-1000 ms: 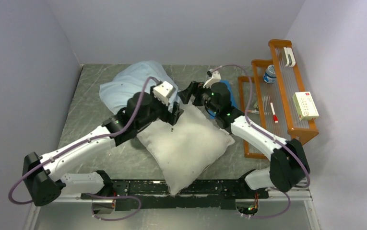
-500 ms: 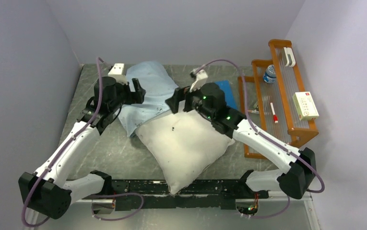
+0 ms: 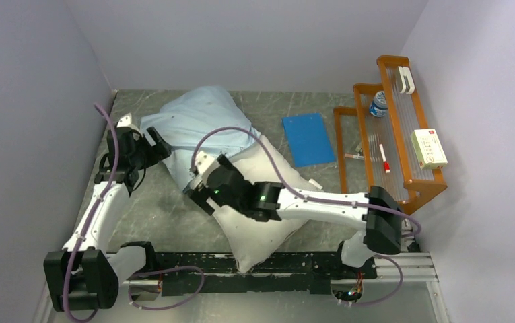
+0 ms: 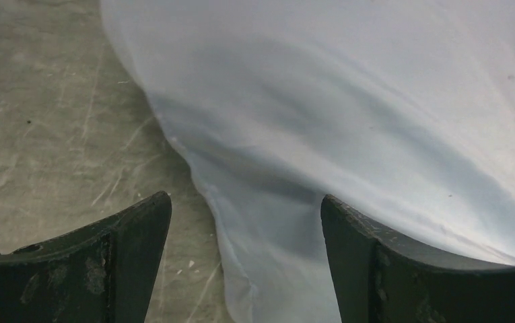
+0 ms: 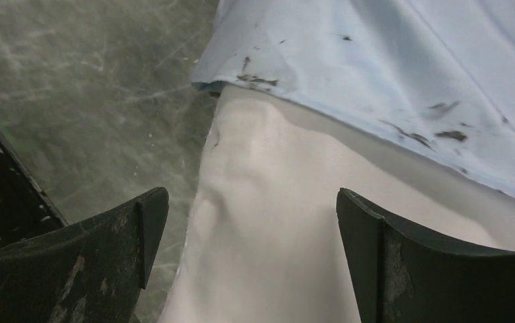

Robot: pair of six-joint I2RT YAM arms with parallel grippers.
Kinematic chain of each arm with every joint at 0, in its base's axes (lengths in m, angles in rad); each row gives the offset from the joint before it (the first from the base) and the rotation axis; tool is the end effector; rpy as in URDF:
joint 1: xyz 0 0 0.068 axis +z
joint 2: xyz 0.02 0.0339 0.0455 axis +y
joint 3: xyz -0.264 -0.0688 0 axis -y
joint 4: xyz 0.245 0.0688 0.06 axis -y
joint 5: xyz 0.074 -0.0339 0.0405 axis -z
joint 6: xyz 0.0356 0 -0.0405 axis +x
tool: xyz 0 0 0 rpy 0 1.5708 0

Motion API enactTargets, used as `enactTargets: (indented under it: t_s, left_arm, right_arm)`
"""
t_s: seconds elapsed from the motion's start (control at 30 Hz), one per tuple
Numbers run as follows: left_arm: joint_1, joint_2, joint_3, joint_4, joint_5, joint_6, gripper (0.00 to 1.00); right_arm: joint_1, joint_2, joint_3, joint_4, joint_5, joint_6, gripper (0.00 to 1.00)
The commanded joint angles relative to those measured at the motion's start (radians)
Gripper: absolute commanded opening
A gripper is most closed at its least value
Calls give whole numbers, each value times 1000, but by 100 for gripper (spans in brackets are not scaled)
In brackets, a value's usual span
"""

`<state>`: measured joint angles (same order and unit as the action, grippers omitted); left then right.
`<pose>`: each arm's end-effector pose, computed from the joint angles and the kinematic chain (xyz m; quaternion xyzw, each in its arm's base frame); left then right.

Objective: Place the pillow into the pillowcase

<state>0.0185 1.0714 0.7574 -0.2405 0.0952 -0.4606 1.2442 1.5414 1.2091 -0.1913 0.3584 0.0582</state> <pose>0.2382 0.0010 0.2690 -0.1846 0.8532 -0.1471 0.4651 0.1262 0.3335 0.3005 -0.4023 0.7565 0.1754 0.4849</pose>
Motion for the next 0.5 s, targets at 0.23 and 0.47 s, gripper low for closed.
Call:
enactTargets:
  t_s: [0.23,0.47]
  left_arm:
    - [38,-32,-72,57,73,59,83]
    - [38,-25,-75,61,76,61,82]
  right_arm:
    - [103,233,143,-42,361,-126,100]
    - [112,391,122,102,588,-274,100]
